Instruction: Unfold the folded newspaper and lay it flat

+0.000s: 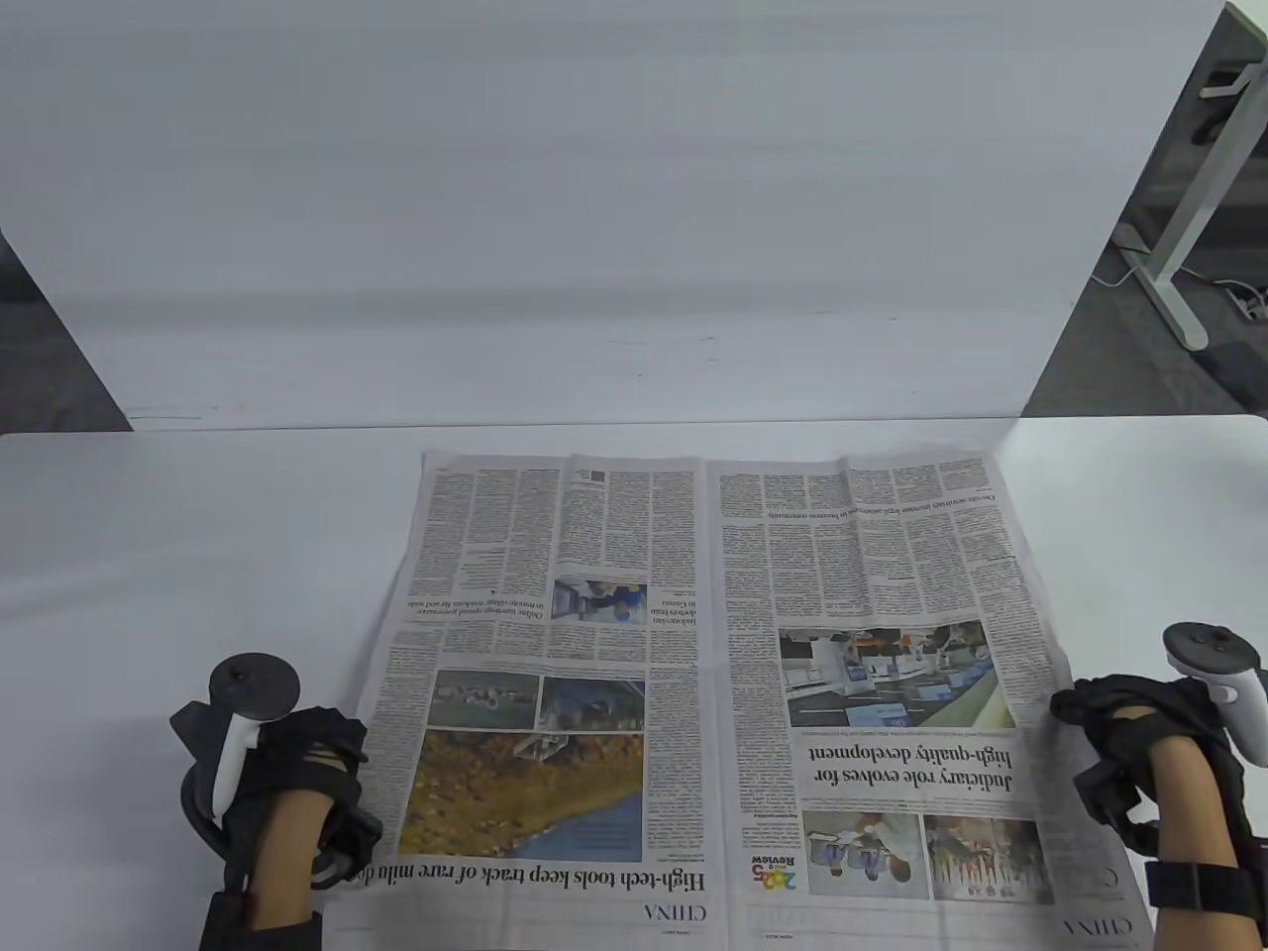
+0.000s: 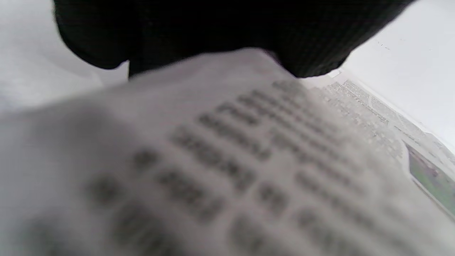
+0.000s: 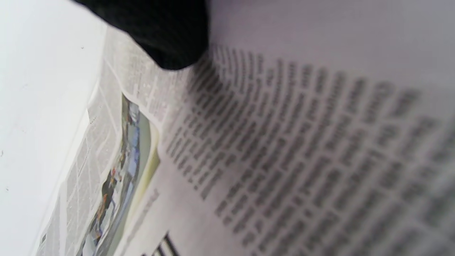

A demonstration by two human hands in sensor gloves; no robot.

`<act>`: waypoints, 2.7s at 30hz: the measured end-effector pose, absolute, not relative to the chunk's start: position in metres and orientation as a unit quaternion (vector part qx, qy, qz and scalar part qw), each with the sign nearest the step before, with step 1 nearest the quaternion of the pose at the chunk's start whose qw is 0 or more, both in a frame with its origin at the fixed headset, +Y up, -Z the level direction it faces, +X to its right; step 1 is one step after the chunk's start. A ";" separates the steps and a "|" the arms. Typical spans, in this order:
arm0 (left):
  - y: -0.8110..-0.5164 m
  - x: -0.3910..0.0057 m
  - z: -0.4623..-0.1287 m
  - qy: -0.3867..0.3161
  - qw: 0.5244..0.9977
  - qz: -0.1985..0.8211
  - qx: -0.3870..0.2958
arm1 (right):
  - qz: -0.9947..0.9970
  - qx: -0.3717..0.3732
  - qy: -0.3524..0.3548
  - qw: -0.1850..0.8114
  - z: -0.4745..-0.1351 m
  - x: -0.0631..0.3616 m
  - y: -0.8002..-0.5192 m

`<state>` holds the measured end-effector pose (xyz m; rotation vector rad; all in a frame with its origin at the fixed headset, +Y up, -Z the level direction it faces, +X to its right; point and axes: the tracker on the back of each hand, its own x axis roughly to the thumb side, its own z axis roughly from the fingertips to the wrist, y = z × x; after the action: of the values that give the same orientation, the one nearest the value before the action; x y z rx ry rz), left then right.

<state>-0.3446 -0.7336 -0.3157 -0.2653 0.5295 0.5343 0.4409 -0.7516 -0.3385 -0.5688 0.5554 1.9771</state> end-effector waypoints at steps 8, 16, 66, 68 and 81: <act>-0.729 -0.340 -0.311 0.278 0.926 0.234 -0.098 | 0.833 -0.288 0.102 0.462 -0.324 0.457 -0.729; -0.681 -0.302 -0.304 0.160 0.964 0.200 0.070 | 0.941 -0.195 -0.023 0.274 -0.310 0.390 -0.669; -0.751 -0.128 -0.316 -0.147 0.969 0.095 -0.173 | 0.960 0.047 0.247 0.119 -0.313 0.190 -0.756; -0.751 -0.106 -0.306 -0.178 0.965 0.072 -0.178 | 0.960 0.078 0.248 0.107 -0.304 0.170 -0.758; -0.778 -0.049 -0.282 -0.225 0.944 0.025 -0.239 | 0.945 0.169 0.272 0.066 -0.275 0.111 -0.775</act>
<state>-0.0489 -0.7781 -0.2819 -0.4870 -0.4577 0.0513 0.1107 -0.7754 -0.2750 0.5105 0.8211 2.8507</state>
